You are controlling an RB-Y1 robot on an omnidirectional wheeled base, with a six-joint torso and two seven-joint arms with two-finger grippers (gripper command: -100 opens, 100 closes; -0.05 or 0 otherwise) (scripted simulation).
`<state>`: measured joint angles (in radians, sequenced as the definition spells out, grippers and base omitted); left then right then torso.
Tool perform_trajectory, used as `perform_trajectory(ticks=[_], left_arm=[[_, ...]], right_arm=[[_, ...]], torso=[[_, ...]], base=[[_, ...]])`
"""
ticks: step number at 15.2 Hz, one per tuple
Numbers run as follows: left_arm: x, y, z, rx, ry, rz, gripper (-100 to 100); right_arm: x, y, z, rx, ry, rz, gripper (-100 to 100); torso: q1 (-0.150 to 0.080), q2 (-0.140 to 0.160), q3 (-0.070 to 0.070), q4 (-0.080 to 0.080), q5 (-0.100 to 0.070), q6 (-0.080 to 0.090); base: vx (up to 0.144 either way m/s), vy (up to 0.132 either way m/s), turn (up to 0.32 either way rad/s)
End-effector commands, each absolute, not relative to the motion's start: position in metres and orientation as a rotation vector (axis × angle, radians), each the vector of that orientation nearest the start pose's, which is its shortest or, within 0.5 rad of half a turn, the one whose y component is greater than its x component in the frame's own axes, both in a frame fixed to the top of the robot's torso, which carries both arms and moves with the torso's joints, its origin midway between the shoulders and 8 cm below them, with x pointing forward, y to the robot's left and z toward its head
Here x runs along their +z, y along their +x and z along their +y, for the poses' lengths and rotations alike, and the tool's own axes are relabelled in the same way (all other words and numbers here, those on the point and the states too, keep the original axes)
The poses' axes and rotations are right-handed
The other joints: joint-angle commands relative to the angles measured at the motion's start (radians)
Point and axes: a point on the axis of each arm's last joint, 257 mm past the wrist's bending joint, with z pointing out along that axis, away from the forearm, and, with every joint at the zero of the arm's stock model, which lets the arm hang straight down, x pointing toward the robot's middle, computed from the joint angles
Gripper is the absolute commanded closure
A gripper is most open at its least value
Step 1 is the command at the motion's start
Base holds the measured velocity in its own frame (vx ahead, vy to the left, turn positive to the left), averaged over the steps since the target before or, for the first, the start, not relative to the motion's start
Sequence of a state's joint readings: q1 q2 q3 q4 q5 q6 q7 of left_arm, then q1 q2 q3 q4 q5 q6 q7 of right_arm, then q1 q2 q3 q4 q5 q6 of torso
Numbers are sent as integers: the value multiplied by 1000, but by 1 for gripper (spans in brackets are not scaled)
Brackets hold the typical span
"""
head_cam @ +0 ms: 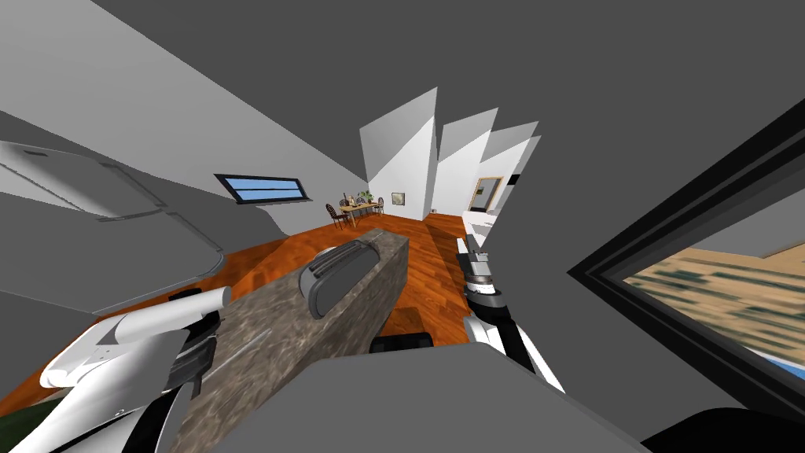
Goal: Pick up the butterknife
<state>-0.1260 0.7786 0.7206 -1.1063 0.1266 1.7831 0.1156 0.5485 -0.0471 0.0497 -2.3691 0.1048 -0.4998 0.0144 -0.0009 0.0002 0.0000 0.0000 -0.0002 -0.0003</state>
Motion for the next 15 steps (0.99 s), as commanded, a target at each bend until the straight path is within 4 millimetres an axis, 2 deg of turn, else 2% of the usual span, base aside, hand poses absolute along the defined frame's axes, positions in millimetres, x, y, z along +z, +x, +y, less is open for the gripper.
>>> perform_trajectory(ticks=[1,4,5,6,8,9,10,11,13,14,15], left_arm=[[-322,154,672,484,-2861,868,-100],[-324,147,683,503,-2827,897,-100],[-325,150,679,479,-2838,905,-100],[-325,143,688,512,-2810,911,-100],[-327,148,683,477,-2827,922,-100],[-328,142,689,498,-2807,931,-100],[-330,145,686,475,-2818,938,-100],[-330,137,694,507,-2795,943,-100],[-332,142,689,473,-2812,952,-100],[-333,135,694,495,-2796,959,-100],[-335,138,691,473,-2808,964,-100]], right_arm=[[46,327,-246,1269,523,683,0],[46,327,-246,1269,523,684,0],[46,327,-246,1269,523,684,0],[46,327,-246,1269,523,683,0],[46,327,-246,1269,523,683,0],[46,327,-246,1269,523,683,0],[46,327,-246,1269,523,683,0],[46,327,-246,1269,523,683,0],[46,327,-246,1269,523,683,0],[46,327,-246,1269,523,683,0],[46,327,-246,1269,523,683,0]], torso=[[0,0,0,0,0,0],[-1,0,0,0,0,-1],[-2,-1,0,0,0,-1],[-2,-1,0,0,0,-1],[-2,-1,-1,0,0,-1],[-2,-1,0,0,0,0],[-2,-1,0,0,0,-1],[-2,-1,0,0,0,-1],[-2,-1,0,0,0,-1],[-2,-1,0,0,0,-1],[-2,-1,0,0,0,-1]], base=[[-1,4,-22],[25,-27,84],[30,-34,103],[32,-35,107],[23,-24,60],[26,-26,71],[25,-28,84],[24,-27,83],[19,-21,66],[21,-24,72],[23,-26,79]])
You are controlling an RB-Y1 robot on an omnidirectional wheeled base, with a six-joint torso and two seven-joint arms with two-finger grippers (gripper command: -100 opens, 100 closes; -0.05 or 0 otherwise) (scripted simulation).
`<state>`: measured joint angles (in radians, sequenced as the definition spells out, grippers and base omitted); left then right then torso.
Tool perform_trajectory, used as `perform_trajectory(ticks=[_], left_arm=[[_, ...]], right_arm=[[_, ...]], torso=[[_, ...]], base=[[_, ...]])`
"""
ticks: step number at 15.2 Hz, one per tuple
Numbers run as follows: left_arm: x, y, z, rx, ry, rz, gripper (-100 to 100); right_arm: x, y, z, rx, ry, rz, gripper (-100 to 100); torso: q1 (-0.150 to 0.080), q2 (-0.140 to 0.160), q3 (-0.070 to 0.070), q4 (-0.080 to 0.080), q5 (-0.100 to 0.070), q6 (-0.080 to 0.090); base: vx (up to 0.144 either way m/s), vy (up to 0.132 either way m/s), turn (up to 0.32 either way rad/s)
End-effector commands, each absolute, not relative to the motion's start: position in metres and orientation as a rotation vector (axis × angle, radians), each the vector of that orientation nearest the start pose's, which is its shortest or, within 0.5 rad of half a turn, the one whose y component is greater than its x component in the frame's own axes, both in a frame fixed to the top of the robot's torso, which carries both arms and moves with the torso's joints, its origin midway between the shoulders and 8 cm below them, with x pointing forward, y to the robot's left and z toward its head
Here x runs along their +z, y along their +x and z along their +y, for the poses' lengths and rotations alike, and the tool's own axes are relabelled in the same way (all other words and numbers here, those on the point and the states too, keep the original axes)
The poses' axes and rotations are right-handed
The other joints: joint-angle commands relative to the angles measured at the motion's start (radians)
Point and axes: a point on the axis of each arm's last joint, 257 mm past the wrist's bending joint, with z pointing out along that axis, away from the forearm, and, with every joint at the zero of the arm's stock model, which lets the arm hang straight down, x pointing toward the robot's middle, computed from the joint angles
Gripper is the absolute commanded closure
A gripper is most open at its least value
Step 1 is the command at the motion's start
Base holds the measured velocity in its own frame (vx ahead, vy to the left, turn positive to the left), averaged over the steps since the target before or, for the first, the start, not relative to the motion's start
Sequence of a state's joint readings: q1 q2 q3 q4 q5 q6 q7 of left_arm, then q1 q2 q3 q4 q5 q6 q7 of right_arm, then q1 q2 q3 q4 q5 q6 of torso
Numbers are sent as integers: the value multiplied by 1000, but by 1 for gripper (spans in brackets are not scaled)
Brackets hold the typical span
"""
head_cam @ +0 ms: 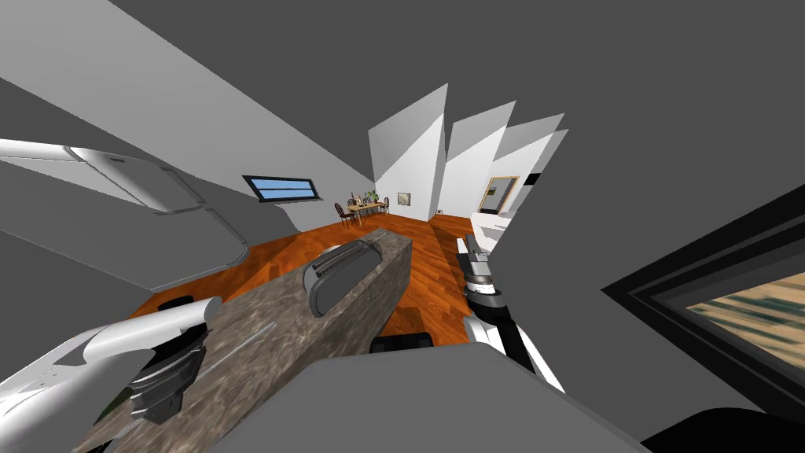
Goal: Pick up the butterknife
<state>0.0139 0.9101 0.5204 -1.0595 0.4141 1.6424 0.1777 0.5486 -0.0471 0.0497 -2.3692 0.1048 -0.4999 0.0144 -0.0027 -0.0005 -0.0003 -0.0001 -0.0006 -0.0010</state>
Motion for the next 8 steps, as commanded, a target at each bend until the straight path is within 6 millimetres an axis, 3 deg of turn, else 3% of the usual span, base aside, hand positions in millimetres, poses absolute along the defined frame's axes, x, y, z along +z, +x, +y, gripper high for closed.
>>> perform_trajectory(ticks=[1,8], left_arm=[[-335,129,698,506,-2788,967,-100],[-340,128,694,474,-2807,982,-100]], right_arm=[[46,327,-246,1269,523,683,0],[46,327,-246,1269,523,684,0]], torso=[[0,0,0,0,0,0],[0,0,0,0,0,0]], base=[[30,-33,102],[14,-15,45]])
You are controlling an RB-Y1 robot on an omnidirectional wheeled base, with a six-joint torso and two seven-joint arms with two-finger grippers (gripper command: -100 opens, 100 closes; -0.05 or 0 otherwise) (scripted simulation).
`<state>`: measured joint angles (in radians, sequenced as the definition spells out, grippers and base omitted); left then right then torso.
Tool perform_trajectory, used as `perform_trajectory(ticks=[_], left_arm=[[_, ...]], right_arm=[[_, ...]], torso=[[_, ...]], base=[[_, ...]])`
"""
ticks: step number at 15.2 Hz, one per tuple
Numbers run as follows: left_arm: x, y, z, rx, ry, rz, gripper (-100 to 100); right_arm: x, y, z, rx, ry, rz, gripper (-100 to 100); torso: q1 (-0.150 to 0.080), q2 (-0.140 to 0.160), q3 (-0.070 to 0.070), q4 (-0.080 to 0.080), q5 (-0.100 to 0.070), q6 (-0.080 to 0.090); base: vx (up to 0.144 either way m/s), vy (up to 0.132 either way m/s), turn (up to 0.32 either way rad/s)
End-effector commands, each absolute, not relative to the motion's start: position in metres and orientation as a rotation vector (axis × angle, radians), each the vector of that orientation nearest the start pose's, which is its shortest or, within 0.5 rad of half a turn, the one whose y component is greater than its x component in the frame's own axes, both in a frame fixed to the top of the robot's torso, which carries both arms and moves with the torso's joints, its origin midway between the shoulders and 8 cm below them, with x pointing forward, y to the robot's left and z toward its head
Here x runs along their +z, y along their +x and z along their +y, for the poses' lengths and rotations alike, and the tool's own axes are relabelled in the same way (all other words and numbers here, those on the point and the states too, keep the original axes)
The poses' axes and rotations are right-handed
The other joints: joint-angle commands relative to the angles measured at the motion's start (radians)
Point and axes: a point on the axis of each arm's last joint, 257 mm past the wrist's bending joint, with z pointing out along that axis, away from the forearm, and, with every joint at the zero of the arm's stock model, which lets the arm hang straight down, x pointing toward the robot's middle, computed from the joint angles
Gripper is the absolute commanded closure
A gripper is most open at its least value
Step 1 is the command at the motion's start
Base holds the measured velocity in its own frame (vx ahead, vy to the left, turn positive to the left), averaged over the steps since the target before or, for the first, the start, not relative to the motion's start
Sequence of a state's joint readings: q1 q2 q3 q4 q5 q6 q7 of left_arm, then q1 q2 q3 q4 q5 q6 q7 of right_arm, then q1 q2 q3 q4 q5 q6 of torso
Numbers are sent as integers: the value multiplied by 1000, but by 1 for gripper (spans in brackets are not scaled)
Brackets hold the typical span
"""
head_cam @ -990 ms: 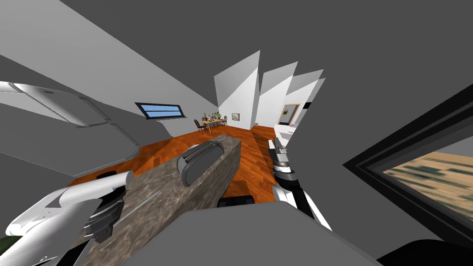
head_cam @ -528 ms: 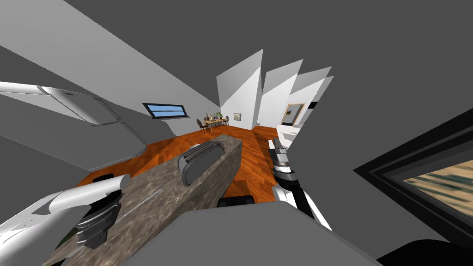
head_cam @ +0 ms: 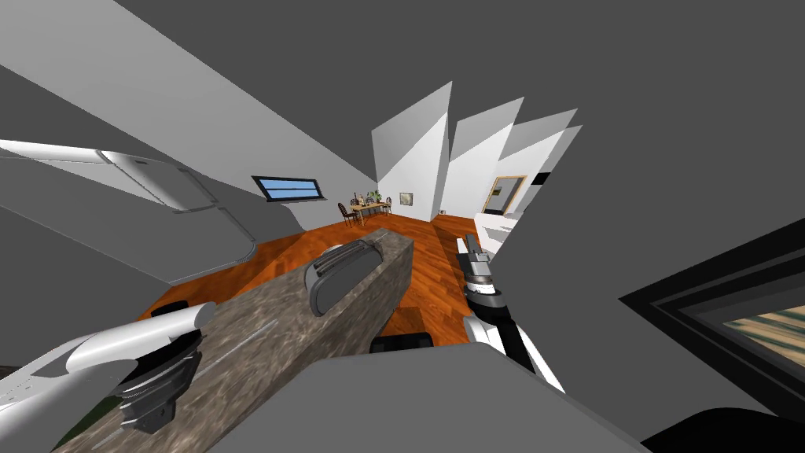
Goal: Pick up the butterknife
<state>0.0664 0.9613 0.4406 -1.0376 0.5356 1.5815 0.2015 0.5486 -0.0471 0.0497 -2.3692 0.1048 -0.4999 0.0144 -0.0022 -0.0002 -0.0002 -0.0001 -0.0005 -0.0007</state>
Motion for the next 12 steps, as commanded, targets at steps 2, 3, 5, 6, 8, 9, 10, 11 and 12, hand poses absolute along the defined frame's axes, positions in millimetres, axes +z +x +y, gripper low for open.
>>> perform_trajectory(ticks=[2,3,5,6,8,9,10,11,12], left_arm=[[-340,128,694,474,-2807,982,-100],[-340,128,694,474,-2807,982,-100],[-340,128,694,474,-2807,982,-100],[-340,128,694,474,-2807,982,-100],[-353,126,693,474,-2806,985,-100],[-355,125,693,474,-2806,985,-100],[-360,124,692,474,-2806,986,-100],[-365,123,691,474,-2806,988,-100],[-358,124,692,476,-2806,985,-100]], right_arm=[[46,327,-246,1269,523,683,0],[46,327,-246,1269,523,683,0],[46,327,-246,1269,523,683,0],[46,327,-246,1269,523,683,0],[46,327,-246,1269,523,683,0],[46,327,-246,1269,523,683,0],[46,327,-246,1269,523,683,0],[46,327,-246,1269,523,683,0],[46,327,-246,1269,523,683,0]], torso=[[1,0,0,0,0,0],[0,0,0,0,0,0],[1,1,0,0,0,0],[1,1,0,0,0,0],[1,1,0,0,0,0],[1,1,1,0,1,0],[2,1,1,0,1,0],[2,1,1,0,1,0],[3,1,1,0,3,0]], base=[[16,-13,0],[6,-5,-5],[-5,5,-16],[0,0,0],[0,0,0],[-5,6,-18],[-6,6,-19],[-7,8,-23],[-5,3,-11]])
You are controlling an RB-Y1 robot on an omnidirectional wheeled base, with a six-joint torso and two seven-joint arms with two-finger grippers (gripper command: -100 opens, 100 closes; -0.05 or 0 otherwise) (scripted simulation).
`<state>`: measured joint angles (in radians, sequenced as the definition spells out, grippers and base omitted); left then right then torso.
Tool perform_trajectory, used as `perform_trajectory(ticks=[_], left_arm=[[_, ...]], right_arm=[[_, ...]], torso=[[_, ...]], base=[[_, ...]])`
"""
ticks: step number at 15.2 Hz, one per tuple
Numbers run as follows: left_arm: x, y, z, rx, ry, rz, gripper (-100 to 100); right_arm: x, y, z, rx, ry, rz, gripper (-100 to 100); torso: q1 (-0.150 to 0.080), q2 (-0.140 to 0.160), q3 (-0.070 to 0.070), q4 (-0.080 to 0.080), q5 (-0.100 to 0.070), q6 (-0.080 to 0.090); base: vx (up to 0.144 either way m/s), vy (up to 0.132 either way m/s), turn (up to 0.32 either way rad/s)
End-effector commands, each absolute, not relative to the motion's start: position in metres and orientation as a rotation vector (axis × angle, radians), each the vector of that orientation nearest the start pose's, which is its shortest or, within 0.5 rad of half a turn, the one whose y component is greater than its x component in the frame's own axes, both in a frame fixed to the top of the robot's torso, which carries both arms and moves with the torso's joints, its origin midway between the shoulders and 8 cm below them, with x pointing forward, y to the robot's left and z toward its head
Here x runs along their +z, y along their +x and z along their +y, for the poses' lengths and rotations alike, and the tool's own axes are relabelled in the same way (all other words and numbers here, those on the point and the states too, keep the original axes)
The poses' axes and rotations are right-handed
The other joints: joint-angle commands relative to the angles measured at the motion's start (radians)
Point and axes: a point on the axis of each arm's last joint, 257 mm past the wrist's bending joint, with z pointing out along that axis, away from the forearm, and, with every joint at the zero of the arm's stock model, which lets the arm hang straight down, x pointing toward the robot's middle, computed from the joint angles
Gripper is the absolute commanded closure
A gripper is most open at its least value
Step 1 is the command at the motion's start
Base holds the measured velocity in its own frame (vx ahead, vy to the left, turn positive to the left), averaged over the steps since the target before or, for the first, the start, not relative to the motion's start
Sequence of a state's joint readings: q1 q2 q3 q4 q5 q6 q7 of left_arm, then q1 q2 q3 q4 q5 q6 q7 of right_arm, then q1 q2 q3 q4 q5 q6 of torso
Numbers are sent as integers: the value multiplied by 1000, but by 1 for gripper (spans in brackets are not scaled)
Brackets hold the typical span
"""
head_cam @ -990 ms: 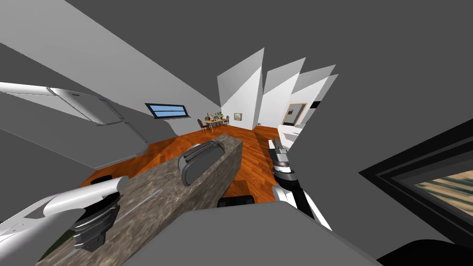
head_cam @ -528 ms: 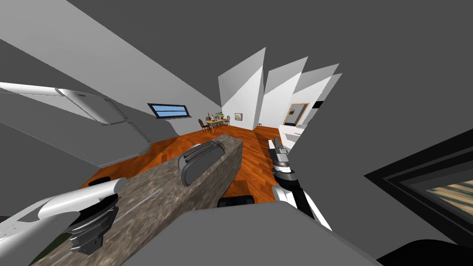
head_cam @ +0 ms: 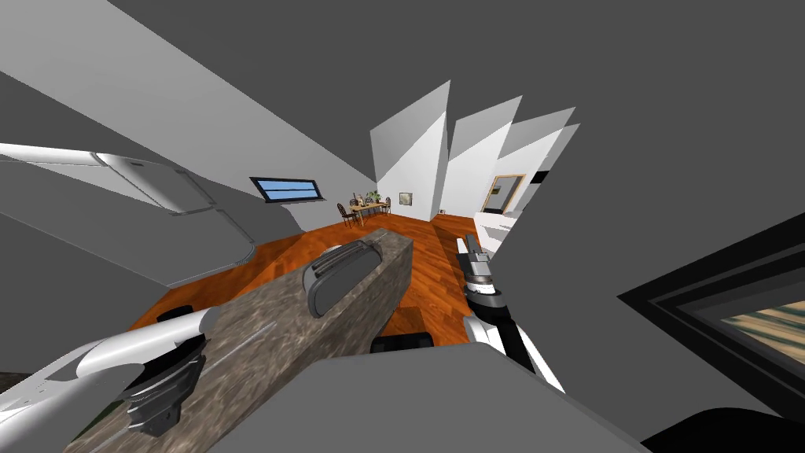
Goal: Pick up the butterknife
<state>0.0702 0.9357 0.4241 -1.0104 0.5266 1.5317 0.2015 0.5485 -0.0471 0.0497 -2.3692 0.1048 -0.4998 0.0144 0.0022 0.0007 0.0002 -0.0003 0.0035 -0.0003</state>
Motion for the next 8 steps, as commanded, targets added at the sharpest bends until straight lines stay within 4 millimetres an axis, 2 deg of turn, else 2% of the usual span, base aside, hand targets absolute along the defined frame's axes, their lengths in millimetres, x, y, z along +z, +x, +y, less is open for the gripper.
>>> perform_trajectory(ticks=[1,5,6,7,8], left_arm=[[-359,124,692,475,-2804,986,100],[-358,124,692,475,-2807,982,100],[-345,127,694,473,-2806,983,100],[-343,128,694,473,-2806,983,100],[-349,127,694,472,-2805,983,100]], right_arm=[[46,327,-246,1269,523,683,0],[46,327,-246,1269,523,683,0],[46,327,-246,1269,523,683,0],[46,327,-246,1269,523,684,0],[46,327,-246,1269,523,684,0]], torso=[[0,0,0,0,0,0],[1,1,1,0,2,-1],[2,1,1,0,2,0],[3,1,1,0,1,-1],[3,1,1,0,1,-1]], base=[[0,0,0],[0,-2,1],[6,-3,31],[11,-1,41],[2,-4,10]])
